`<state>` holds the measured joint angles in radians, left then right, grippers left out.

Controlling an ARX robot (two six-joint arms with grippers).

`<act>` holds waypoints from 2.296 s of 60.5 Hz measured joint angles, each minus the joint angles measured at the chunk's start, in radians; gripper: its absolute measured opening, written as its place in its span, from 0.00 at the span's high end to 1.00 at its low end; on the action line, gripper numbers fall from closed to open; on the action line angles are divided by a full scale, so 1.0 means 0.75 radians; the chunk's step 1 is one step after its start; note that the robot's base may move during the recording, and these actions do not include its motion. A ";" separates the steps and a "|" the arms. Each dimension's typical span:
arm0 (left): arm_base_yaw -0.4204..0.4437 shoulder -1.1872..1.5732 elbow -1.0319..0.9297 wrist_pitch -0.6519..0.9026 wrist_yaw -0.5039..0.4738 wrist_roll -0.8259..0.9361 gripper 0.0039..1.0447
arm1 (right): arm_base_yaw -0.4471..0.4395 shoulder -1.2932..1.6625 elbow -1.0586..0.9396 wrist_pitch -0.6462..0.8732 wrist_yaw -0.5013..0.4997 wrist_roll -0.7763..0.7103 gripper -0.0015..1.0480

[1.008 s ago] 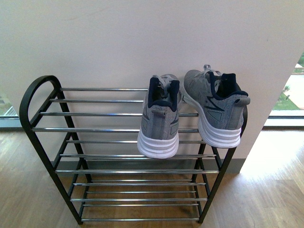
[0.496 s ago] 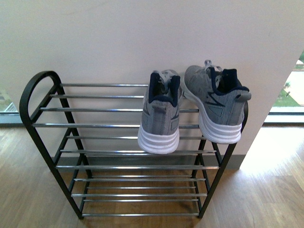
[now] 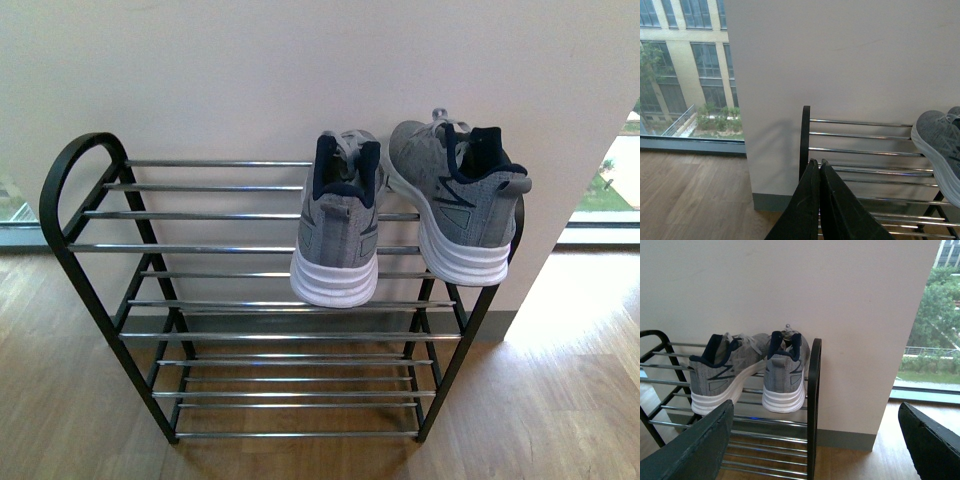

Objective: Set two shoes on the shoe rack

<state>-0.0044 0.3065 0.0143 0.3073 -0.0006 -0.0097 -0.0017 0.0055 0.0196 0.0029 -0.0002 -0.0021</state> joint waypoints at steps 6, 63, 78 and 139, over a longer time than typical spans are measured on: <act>0.000 -0.041 0.000 -0.041 0.000 0.000 0.99 | 0.000 0.000 0.000 0.000 0.000 0.001 0.09; 0.001 -0.387 0.000 -0.410 0.001 0.007 0.99 | 0.000 -0.001 0.000 0.000 0.000 0.000 0.09; 0.001 -0.387 0.000 -0.410 -0.001 0.007 0.69 | 0.000 -0.001 0.000 0.000 -0.003 0.000 0.09; 0.003 -0.388 0.000 -0.410 0.005 0.008 0.09 | 0.002 -0.004 0.000 -0.005 0.009 0.002 0.09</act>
<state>-0.0025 0.0158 0.0143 -0.0002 0.0032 -0.0040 -0.0006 0.0025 0.0196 -0.0006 0.0063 -0.0010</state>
